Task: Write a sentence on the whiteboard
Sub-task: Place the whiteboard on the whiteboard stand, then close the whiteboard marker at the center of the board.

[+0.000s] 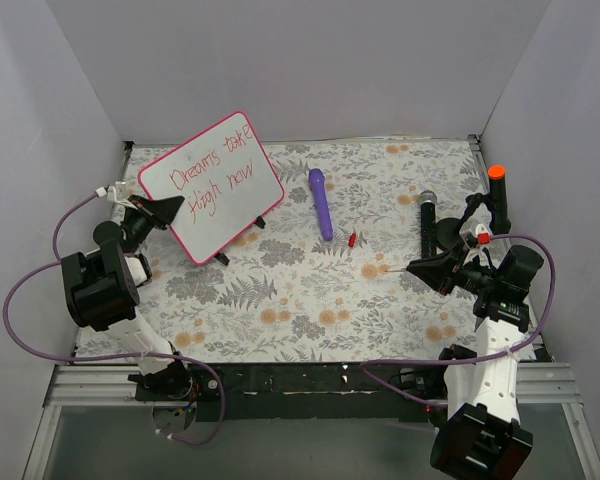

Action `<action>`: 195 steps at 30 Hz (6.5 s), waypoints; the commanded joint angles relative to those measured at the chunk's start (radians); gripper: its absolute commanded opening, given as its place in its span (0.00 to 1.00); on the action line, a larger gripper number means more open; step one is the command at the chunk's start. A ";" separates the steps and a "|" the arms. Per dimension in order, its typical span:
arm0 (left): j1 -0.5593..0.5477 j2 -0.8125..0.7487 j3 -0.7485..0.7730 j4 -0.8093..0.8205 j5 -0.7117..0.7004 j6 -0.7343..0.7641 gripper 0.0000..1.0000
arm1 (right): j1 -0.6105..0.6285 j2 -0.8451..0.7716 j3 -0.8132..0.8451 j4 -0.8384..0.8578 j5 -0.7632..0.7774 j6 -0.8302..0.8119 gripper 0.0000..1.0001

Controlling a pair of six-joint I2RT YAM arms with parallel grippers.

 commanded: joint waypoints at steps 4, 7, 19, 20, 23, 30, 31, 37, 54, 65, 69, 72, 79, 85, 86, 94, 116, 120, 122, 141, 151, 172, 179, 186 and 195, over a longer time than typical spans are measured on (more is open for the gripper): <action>0.015 0.076 -0.055 0.318 0.094 0.316 0.07 | -0.005 0.012 -0.001 0.020 -0.017 -0.004 0.01; 0.015 0.068 -0.087 0.314 0.080 0.360 0.08 | -0.005 0.013 -0.001 0.020 -0.018 -0.004 0.01; 0.012 0.011 -0.155 0.254 0.034 0.476 0.34 | 0.009 0.022 0.003 0.018 -0.028 -0.004 0.01; 0.010 0.010 -0.157 0.254 0.029 0.479 0.35 | 0.010 0.022 0.003 0.017 -0.026 -0.002 0.01; 0.012 -0.004 -0.160 0.240 0.014 0.488 0.36 | 0.010 0.019 0.005 0.015 -0.028 -0.004 0.01; 0.012 -0.032 -0.180 0.226 -0.037 0.511 0.46 | 0.010 0.018 0.006 0.007 -0.028 -0.008 0.01; 0.010 -0.038 -0.180 0.223 -0.038 0.511 0.46 | 0.012 0.018 0.006 0.007 -0.026 -0.008 0.01; 0.010 -0.053 -0.175 0.225 -0.046 0.499 0.52 | 0.010 0.018 0.008 0.004 -0.026 -0.010 0.01; 0.010 -0.136 -0.203 0.179 -0.093 0.485 0.87 | 0.015 0.015 0.015 -0.016 -0.029 -0.033 0.01; 0.024 -0.259 -0.255 0.000 -0.260 0.502 0.98 | 0.018 0.007 0.023 -0.026 -0.041 -0.042 0.01; 0.033 -0.338 -0.276 -0.131 -0.352 0.502 0.98 | 0.019 -0.002 0.025 -0.028 -0.043 -0.042 0.01; 0.033 -0.378 -0.298 -0.186 -0.383 0.514 0.98 | 0.021 -0.007 0.028 -0.028 -0.046 -0.040 0.01; 0.032 -0.467 -0.331 -0.306 -0.498 0.519 0.98 | 0.021 -0.022 0.032 -0.032 -0.049 -0.042 0.01; 0.033 -0.605 -0.324 -0.527 -0.678 0.474 0.98 | 0.023 -0.035 0.034 -0.034 -0.051 -0.040 0.01; 0.033 -0.628 -0.319 -0.554 -0.685 0.467 0.98 | 0.023 -0.039 0.035 -0.035 -0.051 -0.040 0.01; 0.033 -0.785 -0.102 -1.066 -0.823 0.220 0.98 | 0.023 -0.044 0.045 -0.051 -0.031 -0.054 0.01; -1.192 -0.313 0.564 -1.797 -0.952 0.114 0.83 | 0.023 0.208 0.324 -0.497 0.192 -0.344 0.01; -1.240 -0.041 0.770 -1.863 -0.977 0.150 0.64 | 0.019 0.194 0.304 -0.471 0.216 -0.315 0.01; -1.243 0.103 0.902 -1.909 -1.005 0.176 0.59 | 0.019 0.197 0.304 -0.468 0.221 -0.313 0.01; -1.244 0.711 1.673 -2.220 -1.071 0.296 0.35 | 0.015 0.211 0.272 -0.436 0.210 -0.306 0.01; -1.246 0.745 1.670 -2.226 -1.043 0.305 0.25 | 0.016 0.202 0.264 -0.430 0.216 -0.303 0.01; -1.273 0.630 1.456 -2.237 -0.988 0.338 0.26 | 0.016 0.196 0.261 -0.430 0.216 -0.301 0.01; -1.273 0.594 1.368 -2.181 -0.945 0.393 0.11 | 0.016 0.226 0.267 -0.430 0.186 -0.303 0.01; -1.273 0.551 1.279 -2.081 -0.969 0.408 0.16 | 0.016 0.260 0.282 -0.462 0.138 -0.332 0.01; -1.266 0.642 1.420 -2.150 -0.994 0.428 0.26 | 0.016 0.268 0.278 -0.450 0.127 -0.335 0.01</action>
